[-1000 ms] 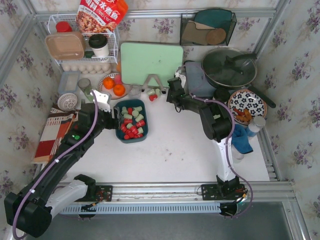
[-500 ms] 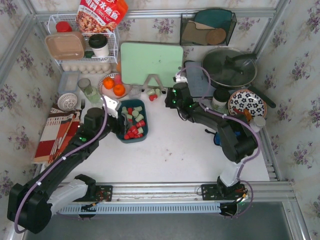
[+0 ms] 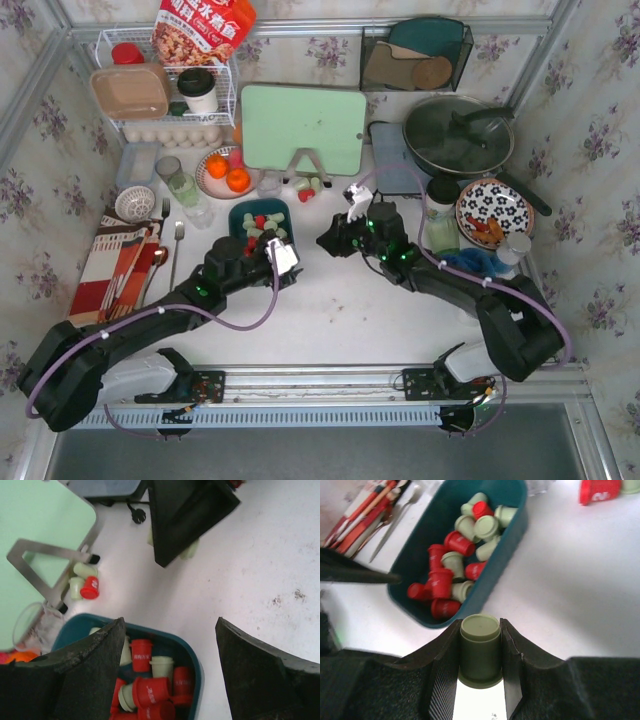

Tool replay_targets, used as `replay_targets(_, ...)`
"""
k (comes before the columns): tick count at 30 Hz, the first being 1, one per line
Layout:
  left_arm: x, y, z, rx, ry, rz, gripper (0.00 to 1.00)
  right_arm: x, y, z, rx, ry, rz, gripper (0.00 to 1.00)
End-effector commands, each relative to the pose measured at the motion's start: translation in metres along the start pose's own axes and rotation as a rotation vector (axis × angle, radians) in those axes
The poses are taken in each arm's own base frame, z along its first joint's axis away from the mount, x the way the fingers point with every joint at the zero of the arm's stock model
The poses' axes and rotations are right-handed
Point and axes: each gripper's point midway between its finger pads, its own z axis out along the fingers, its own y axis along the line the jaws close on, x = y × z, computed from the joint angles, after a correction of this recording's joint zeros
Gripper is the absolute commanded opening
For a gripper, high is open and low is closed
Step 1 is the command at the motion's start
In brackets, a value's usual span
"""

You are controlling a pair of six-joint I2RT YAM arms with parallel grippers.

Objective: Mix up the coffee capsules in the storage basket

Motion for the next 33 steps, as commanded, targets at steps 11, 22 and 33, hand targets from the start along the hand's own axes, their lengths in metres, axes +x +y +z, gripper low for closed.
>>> replay_targets(11,-0.053,-0.013,0.022,0.053,-0.207,0.242,0.77,-0.012,0.061,-0.033,-0.34,-0.16,-0.021,0.31)
replay_targets(22,-0.061,-0.007,0.039,0.001,-0.194,0.272,0.77,-0.01,0.075,-0.035,-0.402,-0.144,-0.013,0.31)
replay_targets(33,-0.062,-0.019,0.046,0.067,-0.216,0.275,0.58,-0.008,0.079,-0.035,-0.418,-0.128,0.004,0.37)
